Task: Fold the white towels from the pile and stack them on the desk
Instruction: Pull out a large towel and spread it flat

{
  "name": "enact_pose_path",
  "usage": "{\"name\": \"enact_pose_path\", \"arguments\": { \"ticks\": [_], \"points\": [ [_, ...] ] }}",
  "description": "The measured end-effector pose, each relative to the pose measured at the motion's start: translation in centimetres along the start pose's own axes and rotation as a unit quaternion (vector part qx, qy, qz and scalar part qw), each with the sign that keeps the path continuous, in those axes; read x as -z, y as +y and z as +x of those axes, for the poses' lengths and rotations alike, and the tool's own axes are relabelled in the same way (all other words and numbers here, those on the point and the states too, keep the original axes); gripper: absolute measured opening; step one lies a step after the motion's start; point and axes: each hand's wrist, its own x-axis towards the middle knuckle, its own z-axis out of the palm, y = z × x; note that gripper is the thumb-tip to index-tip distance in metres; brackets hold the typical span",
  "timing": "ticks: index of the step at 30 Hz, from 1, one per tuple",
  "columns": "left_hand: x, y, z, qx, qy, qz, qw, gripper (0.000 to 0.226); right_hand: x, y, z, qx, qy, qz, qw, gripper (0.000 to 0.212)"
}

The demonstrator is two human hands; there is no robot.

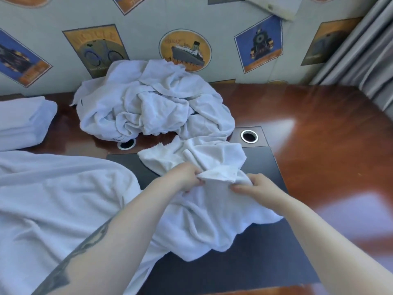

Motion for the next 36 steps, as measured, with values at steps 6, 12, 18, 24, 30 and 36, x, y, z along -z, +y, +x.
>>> {"name": "enact_pose_path", "arguments": {
  "ticks": [6,12,18,24,30,36],
  "points": [
    [2.4,3.9,2.1,-0.054,0.012,-0.113,0.992,0.020,1.0,1.5,-2.1,0.072,0.198,0.019,0.977,0.027],
    [1.9,9.3,4.0,-0.093,0.053,-0.184,0.977,0.020,4.3,3.8,-4.4,0.074,0.260,0.080,0.960,0.053],
    [2.1,14.2,5.4,-0.183,0.158,-0.143,0.960,0.033,9.1,3.7,-3.7,0.103,0.262,0.254,0.925,0.022],
    [1.1,20.0,5.2,-0.223,0.170,-0.097,0.955,0.037,13.2,1.0,0.1,0.089,0.200,0.173,0.960,0.103],
    [-1.4,20.1,4.1,-0.220,0.277,-0.135,0.926,0.028,14.8,-4.7,4.1,0.191,0.165,-0.039,0.967,0.042],
    [0.3,12.7,5.7,-0.055,0.237,-0.101,0.965,0.005,15.5,-4.8,5.8,0.217,0.280,0.006,0.935,0.029]
  ]
}}
